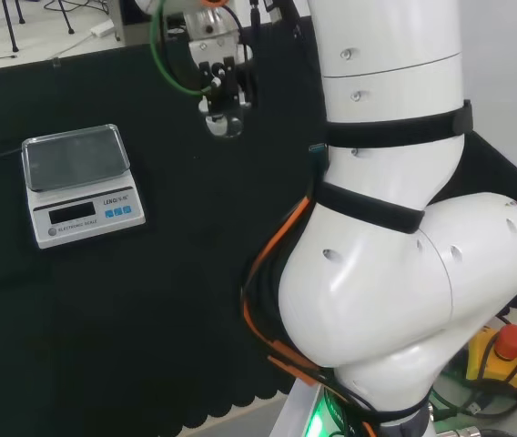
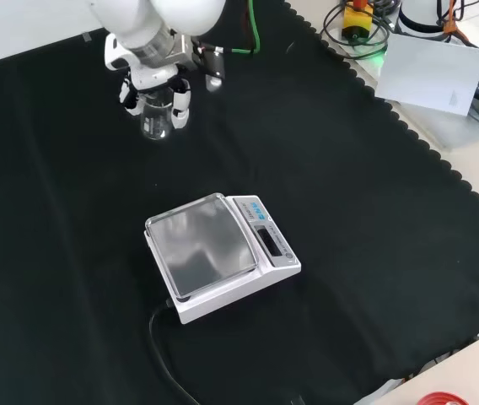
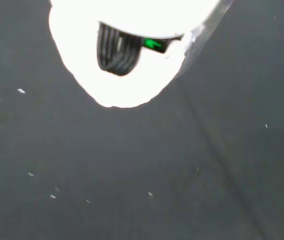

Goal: Pick up the beaker.

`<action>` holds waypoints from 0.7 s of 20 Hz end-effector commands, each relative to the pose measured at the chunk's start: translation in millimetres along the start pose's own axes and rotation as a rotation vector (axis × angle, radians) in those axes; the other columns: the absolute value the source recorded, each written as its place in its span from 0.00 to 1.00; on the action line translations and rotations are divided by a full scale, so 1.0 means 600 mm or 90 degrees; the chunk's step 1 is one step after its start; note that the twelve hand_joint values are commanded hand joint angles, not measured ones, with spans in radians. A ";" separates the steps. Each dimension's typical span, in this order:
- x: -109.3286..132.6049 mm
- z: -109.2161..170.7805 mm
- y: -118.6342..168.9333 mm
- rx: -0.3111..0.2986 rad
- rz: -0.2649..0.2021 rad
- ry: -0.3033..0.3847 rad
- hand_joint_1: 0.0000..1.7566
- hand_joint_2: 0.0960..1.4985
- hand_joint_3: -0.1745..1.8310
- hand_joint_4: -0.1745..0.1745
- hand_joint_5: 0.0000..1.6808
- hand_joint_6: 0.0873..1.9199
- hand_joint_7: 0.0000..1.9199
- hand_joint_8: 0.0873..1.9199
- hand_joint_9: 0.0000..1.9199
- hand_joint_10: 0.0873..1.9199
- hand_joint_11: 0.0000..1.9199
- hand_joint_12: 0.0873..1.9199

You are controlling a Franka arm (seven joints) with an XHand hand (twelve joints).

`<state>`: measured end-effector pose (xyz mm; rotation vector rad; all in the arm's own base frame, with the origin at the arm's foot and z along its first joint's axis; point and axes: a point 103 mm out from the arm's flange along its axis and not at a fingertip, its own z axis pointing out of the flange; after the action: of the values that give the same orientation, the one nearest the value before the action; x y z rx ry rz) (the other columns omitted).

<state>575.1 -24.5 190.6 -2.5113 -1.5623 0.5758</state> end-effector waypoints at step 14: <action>0.264 -0.182 -0.119 -0.079 -0.177 -0.038 0.80 0.67 0.10 0.00 0.63 0.43 0.49 0.59 0.57 0.41 0.69 0.35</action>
<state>613.5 78.5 258.3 -2.4305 -1.8438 0.5399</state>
